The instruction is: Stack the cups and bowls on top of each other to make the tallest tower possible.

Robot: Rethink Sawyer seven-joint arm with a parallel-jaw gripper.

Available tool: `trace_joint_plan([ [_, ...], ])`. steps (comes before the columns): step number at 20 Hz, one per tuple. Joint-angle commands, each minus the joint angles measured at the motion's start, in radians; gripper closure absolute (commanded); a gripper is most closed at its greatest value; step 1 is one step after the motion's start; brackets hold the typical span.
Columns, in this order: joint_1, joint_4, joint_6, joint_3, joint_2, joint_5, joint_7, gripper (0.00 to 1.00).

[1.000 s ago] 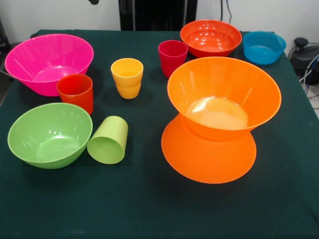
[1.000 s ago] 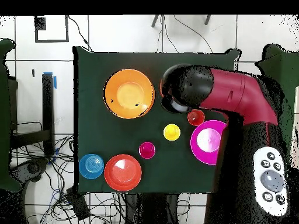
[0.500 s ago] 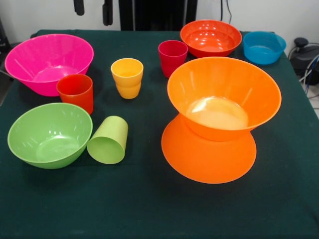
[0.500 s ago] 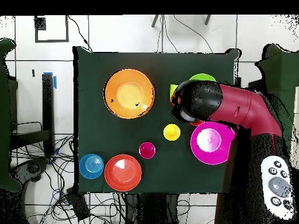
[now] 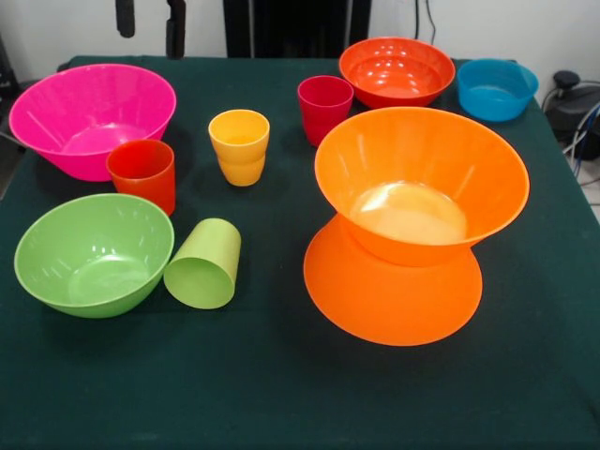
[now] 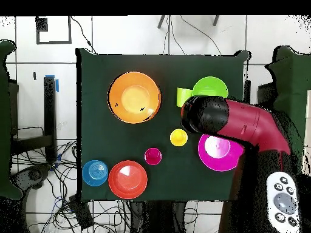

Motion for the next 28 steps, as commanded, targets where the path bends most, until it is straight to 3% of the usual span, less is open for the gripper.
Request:
trace_joint_plan([
  [1,0.113,0.131,-0.158,-0.107,0.103,0.053,0.433,0.0],
  [9,0.181,0.16,-0.241,-0.186,0.137,0.123,0.539,0.0],
  [28,0.191,0.195,-0.311,-0.202,0.157,0.189,0.59,0.0],
])
